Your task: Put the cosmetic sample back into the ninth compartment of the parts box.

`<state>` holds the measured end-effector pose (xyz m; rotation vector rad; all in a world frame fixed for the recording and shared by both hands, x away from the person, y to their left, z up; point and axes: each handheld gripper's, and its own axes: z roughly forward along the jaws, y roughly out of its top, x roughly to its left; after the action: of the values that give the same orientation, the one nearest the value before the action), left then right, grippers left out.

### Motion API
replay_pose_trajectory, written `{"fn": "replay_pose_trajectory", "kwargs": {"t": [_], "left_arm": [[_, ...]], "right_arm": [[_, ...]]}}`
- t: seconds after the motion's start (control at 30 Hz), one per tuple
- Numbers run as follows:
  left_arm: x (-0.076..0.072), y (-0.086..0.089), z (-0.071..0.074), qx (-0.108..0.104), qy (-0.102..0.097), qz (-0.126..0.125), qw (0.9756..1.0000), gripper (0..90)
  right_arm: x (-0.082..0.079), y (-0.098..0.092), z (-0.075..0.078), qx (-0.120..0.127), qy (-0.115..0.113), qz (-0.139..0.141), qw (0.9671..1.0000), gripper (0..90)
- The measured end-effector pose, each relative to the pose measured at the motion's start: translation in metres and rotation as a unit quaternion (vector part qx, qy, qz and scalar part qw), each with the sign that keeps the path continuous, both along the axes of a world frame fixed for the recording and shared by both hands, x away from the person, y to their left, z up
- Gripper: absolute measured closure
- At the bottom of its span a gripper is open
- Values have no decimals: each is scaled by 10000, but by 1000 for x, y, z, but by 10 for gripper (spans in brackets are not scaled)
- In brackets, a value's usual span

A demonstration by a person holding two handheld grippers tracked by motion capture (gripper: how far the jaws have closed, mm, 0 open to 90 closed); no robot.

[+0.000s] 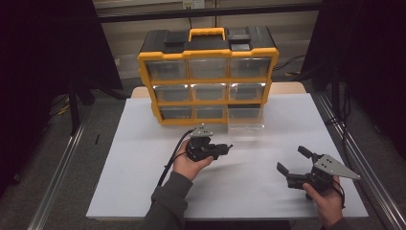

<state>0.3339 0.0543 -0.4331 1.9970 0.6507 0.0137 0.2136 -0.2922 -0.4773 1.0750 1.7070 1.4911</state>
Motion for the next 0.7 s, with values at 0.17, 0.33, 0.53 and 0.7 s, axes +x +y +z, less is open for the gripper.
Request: {"fn": "replay_pose_trajectory", "kwargs": {"t": [0.17, 0.33, 0.53, 0.7], "left_arm": [[2, -2, 6, -76, -22, 64, 9999, 816], [5, -5, 12, -169, -48, 82, 9998, 816], [8, -8, 18, -253, -54, 143, 9996, 816], [11, -10, 22, -360, -46, 175, 9992, 816]], "right_arm": [[0, 0, 0, -1, 0, 7, 10000, 5], [0, 0, 0, -12, 4, 16, 10000, 5], [0, 0, 0, -3, 7, 11, 10000, 5], [0, 0, 0, -11, 13, 23, 10000, 5]]}}
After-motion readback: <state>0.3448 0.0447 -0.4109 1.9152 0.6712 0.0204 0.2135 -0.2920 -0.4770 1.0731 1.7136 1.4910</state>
